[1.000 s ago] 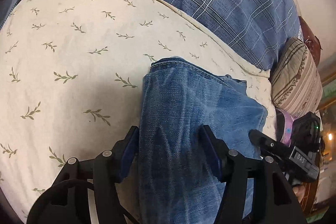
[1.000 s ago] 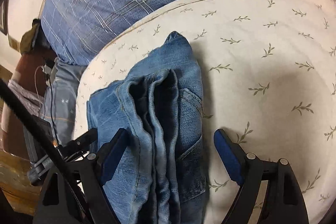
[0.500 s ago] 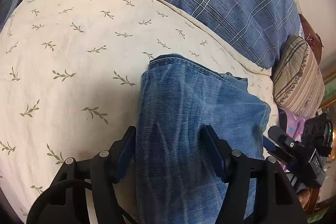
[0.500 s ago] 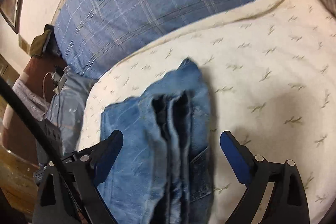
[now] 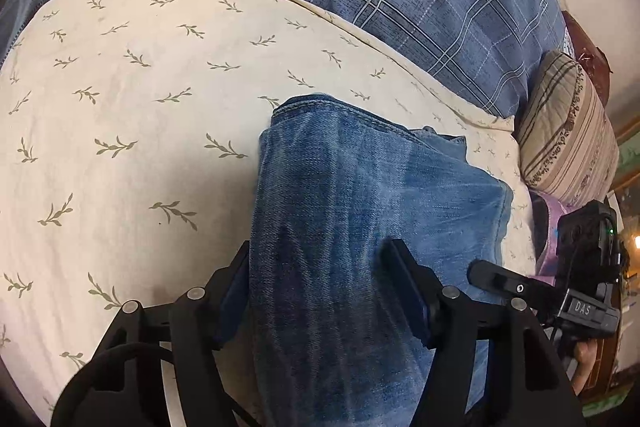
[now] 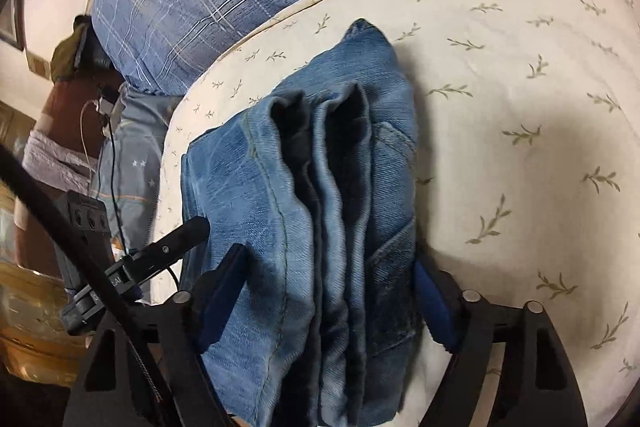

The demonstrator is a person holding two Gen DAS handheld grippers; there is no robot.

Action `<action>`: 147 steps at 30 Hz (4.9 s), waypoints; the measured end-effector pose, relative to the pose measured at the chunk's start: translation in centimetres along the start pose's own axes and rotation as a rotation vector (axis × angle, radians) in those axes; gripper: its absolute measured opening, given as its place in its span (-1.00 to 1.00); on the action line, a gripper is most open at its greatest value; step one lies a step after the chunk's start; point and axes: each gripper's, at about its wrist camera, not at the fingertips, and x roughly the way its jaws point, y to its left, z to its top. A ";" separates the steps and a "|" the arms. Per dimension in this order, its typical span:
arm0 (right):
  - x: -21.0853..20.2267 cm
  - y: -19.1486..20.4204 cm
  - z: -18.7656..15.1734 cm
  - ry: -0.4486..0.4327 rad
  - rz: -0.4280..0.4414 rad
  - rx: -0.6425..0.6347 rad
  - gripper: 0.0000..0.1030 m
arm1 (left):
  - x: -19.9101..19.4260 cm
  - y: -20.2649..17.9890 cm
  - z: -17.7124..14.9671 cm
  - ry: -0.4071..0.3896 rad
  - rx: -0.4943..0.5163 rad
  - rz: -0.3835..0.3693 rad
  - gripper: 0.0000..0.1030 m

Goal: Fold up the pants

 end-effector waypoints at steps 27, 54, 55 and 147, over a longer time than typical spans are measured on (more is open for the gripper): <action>-1.4 3.7 2.5 -0.138 0.018 -0.119 0.47 | -2.9 3.1 3.4 -0.108 -0.088 -0.023 0.09; -2.0 5.1 -5.7 -0.151 -0.224 -0.211 0.58 | -8.5 3.3 -7.1 -0.128 -0.049 0.121 0.07; -1.2 5.5 -5.8 -0.140 -0.293 -0.247 0.48 | -8.4 2.6 -7.6 -0.116 -0.024 0.146 0.07; -8.5 6.6 -14.1 -0.327 -0.387 -0.093 0.66 | -12.6 -5.8 -8.7 -0.359 0.214 0.125 0.16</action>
